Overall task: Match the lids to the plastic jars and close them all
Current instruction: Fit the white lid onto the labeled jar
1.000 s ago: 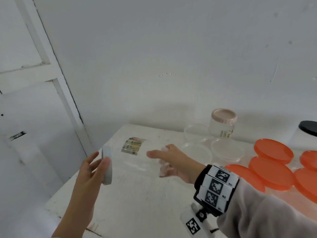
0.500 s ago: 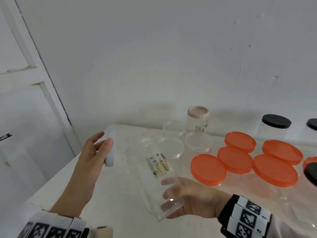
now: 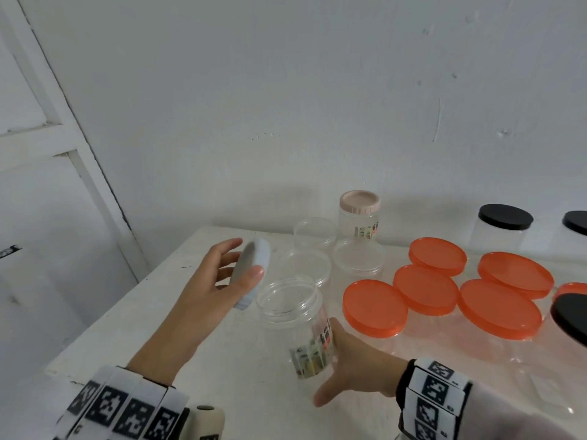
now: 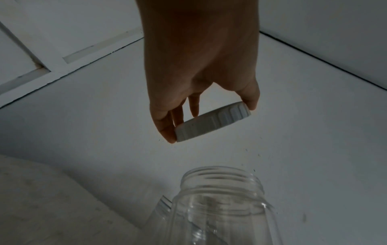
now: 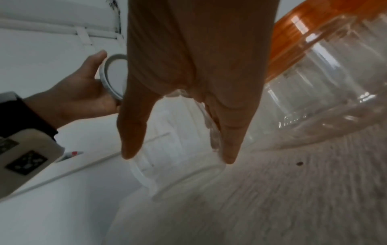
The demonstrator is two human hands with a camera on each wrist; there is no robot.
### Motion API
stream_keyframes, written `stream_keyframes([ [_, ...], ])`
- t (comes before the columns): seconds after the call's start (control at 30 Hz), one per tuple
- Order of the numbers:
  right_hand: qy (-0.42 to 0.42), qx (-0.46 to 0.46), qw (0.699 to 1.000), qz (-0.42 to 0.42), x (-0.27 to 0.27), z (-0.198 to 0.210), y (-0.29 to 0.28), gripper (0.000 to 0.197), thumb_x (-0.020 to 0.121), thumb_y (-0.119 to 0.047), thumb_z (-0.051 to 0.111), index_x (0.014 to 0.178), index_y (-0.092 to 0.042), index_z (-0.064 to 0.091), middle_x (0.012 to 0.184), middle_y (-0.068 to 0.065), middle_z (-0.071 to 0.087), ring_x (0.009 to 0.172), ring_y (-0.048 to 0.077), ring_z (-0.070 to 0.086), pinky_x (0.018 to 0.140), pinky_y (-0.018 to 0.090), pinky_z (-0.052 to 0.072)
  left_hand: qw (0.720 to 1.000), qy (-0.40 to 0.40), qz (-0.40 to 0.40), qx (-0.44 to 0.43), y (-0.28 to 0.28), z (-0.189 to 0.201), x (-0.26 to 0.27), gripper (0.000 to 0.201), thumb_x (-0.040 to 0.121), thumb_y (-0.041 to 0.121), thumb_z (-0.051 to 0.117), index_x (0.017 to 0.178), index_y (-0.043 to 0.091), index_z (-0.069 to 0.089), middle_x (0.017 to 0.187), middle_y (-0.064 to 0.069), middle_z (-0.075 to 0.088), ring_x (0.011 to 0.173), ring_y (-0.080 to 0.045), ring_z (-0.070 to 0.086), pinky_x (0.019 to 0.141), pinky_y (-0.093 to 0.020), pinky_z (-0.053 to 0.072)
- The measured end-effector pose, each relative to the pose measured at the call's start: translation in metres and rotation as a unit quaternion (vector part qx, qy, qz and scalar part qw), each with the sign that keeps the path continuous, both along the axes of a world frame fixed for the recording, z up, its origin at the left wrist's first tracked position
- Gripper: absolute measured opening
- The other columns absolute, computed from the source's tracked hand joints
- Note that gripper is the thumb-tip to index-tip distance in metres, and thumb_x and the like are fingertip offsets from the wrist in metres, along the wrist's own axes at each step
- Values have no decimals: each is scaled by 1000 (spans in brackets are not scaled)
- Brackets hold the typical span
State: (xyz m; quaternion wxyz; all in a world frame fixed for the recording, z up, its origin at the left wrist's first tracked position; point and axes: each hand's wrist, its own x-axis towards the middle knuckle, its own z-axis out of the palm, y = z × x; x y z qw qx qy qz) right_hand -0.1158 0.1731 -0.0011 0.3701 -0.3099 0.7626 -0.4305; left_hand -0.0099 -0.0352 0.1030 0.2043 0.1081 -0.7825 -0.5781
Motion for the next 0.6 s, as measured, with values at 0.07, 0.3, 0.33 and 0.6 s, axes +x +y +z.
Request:
stream_keyframes([
  [0.07,38,0,999,-2,-3,-2,-3,93,56,-23,92,126,-29,31,121,-12,57,114,4,54,97,21,47,1000,-6,-13,-8,3,-2,-1,58,65,63,71,117,51,48,108,33,59,99,10,58,64,-7,49],
  [0.3,19,-73,997,-9,-1,3,5,104,63,-14,91,138,-36,22,131,-17,48,116,-7,51,94,17,47,993,-42,-66,-84,16,-7,-6,67,57,70,69,118,50,49,112,33,55,101,12,54,68,-9,49],
  [0.33,-2,-104,994,-11,1,8,6,105,64,-12,90,136,-42,20,133,-18,45,113,-15,50,87,12,48,991,-48,-71,-102,18,-8,-7,69,55,71,67,118,50,49,114,31,54,102,13,53,69,-10,49],
  [0.6,-1,-187,981,-59,7,27,5,98,68,-9,87,140,-37,27,129,-5,53,109,3,60,81,28,56,955,-81,-127,-254,40,-8,-21,79,65,67,71,134,44,42,127,36,36,123,12,33,95,-11,33],
])
